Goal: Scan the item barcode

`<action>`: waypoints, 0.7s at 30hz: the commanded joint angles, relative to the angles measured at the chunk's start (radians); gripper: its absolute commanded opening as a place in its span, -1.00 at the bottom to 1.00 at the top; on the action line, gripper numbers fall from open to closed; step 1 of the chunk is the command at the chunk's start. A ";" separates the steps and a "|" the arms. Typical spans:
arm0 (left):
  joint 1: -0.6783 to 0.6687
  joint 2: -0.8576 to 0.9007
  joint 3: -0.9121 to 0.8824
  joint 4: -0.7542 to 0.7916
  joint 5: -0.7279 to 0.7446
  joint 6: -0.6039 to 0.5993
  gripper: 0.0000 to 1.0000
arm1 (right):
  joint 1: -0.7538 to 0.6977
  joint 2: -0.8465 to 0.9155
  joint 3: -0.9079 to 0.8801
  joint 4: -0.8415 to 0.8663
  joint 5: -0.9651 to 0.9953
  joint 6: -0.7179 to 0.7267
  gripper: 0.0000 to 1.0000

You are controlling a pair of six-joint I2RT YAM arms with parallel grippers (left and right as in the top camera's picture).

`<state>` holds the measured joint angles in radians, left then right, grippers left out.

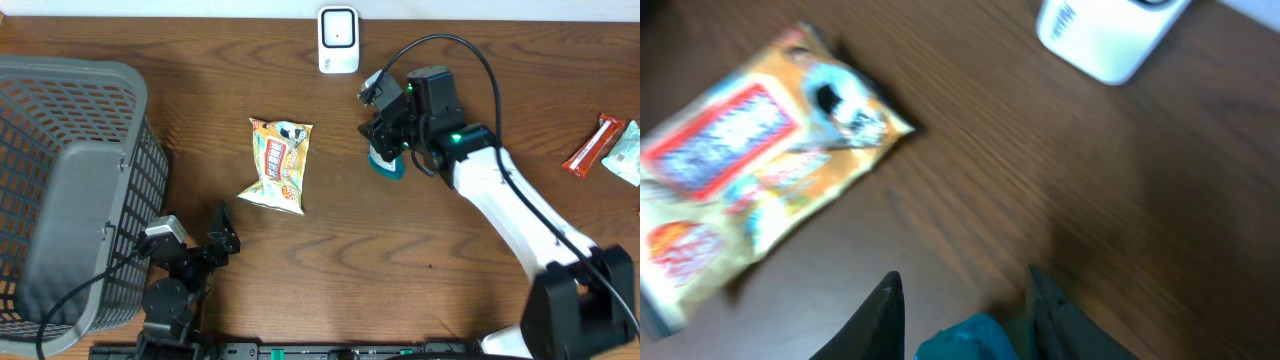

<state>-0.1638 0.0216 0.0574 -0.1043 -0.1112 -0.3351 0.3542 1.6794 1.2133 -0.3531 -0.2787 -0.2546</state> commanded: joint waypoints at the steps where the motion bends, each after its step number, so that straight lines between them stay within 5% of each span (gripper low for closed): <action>1: 0.005 -0.003 -0.023 -0.021 -0.013 0.012 0.96 | -0.002 0.047 0.000 0.029 0.041 0.034 -0.97; 6: 0.005 -0.003 -0.023 -0.021 -0.013 0.012 0.96 | -0.002 0.064 0.000 0.037 0.041 0.034 -0.89; 10: 0.005 -0.003 -0.023 -0.021 -0.013 0.012 0.96 | -0.002 0.063 0.000 0.043 0.041 0.034 -0.39; 11: 0.005 -0.003 -0.023 -0.021 -0.013 0.012 0.96 | -0.003 0.063 0.000 0.044 0.041 0.034 0.00; 16: 0.005 -0.003 -0.023 -0.021 -0.013 0.012 0.96 | -0.005 0.063 0.000 0.045 0.041 0.042 0.12; 21: 0.005 -0.003 -0.023 -0.021 -0.013 0.012 0.96 | -0.005 0.041 0.000 0.046 0.041 0.060 0.48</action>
<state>-0.1635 0.0216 0.0574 -0.1043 -0.1116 -0.3351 0.3519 1.7336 1.2118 -0.3111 -0.2386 -0.2111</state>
